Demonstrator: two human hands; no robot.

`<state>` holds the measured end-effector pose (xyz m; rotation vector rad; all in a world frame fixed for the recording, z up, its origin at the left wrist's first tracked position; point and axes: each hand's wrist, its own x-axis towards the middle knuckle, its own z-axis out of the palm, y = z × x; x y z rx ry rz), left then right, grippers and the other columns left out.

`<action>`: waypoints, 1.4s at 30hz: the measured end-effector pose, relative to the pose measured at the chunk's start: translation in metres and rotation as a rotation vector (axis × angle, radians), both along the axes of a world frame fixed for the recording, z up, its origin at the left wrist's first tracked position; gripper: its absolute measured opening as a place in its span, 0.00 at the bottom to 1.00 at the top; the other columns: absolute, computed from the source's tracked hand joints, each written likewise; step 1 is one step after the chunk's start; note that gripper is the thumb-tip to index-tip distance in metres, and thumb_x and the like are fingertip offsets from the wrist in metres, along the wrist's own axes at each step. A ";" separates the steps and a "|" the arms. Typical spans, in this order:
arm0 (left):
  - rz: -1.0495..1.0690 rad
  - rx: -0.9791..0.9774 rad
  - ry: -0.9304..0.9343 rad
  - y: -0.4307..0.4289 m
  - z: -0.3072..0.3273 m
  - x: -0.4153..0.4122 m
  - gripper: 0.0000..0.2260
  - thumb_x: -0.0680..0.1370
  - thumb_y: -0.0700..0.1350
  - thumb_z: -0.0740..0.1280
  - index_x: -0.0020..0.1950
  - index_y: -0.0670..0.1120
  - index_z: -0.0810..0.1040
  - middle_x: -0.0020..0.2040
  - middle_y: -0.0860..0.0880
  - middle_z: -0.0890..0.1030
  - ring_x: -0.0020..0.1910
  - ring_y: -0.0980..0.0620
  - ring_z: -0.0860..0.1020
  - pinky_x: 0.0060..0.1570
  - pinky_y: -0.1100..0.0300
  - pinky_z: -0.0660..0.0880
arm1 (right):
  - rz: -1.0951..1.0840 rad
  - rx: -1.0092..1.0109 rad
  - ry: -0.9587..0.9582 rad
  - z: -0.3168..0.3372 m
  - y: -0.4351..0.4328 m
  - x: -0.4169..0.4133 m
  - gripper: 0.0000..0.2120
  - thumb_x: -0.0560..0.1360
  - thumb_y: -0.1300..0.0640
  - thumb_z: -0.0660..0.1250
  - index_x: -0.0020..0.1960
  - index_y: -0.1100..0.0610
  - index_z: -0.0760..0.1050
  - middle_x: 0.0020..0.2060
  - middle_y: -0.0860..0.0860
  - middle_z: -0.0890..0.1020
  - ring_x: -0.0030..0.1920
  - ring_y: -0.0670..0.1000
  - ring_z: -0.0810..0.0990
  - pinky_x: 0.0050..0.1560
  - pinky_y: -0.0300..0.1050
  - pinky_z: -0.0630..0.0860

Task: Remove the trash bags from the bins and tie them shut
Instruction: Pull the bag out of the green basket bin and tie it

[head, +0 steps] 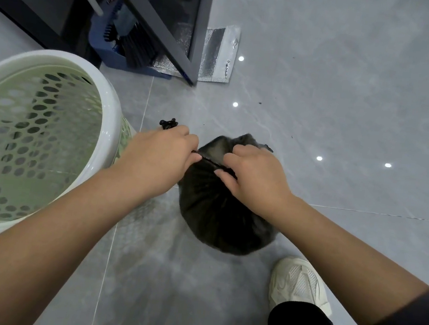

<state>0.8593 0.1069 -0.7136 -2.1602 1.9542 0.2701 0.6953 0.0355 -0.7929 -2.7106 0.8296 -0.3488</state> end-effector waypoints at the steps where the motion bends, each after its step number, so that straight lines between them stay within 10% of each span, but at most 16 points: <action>1: -0.014 0.008 -0.012 0.001 0.000 0.001 0.14 0.81 0.55 0.54 0.52 0.47 0.73 0.49 0.51 0.72 0.47 0.45 0.75 0.38 0.55 0.63 | -0.003 -0.010 0.013 -0.001 0.000 0.000 0.12 0.71 0.48 0.69 0.38 0.57 0.77 0.36 0.53 0.76 0.39 0.56 0.76 0.39 0.49 0.70; 9: 0.053 0.077 0.006 0.003 0.003 0.004 0.15 0.80 0.58 0.53 0.41 0.50 0.64 0.31 0.54 0.66 0.35 0.47 0.69 0.32 0.56 0.60 | -0.019 0.088 0.069 0.008 -0.003 -0.004 0.10 0.75 0.47 0.63 0.45 0.53 0.68 0.33 0.49 0.77 0.33 0.54 0.76 0.35 0.46 0.71; 17: 0.064 0.078 0.083 0.003 0.004 0.010 0.12 0.81 0.55 0.55 0.42 0.50 0.68 0.37 0.52 0.71 0.39 0.48 0.72 0.35 0.56 0.64 | -0.041 -0.028 0.005 -0.001 0.004 0.003 0.09 0.72 0.54 0.67 0.36 0.57 0.74 0.34 0.51 0.76 0.37 0.54 0.74 0.38 0.48 0.71; 25: 0.064 0.085 0.048 0.006 0.003 0.013 0.12 0.81 0.55 0.54 0.43 0.51 0.65 0.33 0.53 0.70 0.37 0.48 0.72 0.32 0.56 0.62 | 0.162 0.462 -0.060 0.004 -0.004 -0.001 0.08 0.75 0.51 0.66 0.43 0.54 0.71 0.37 0.46 0.76 0.39 0.48 0.73 0.41 0.43 0.69; 42: 0.054 0.050 0.065 0.008 0.002 0.017 0.11 0.81 0.53 0.55 0.46 0.50 0.72 0.39 0.53 0.74 0.40 0.48 0.75 0.35 0.56 0.66 | -0.013 0.295 0.087 0.010 -0.001 0.003 0.09 0.78 0.49 0.61 0.47 0.52 0.77 0.35 0.46 0.78 0.38 0.51 0.78 0.34 0.44 0.71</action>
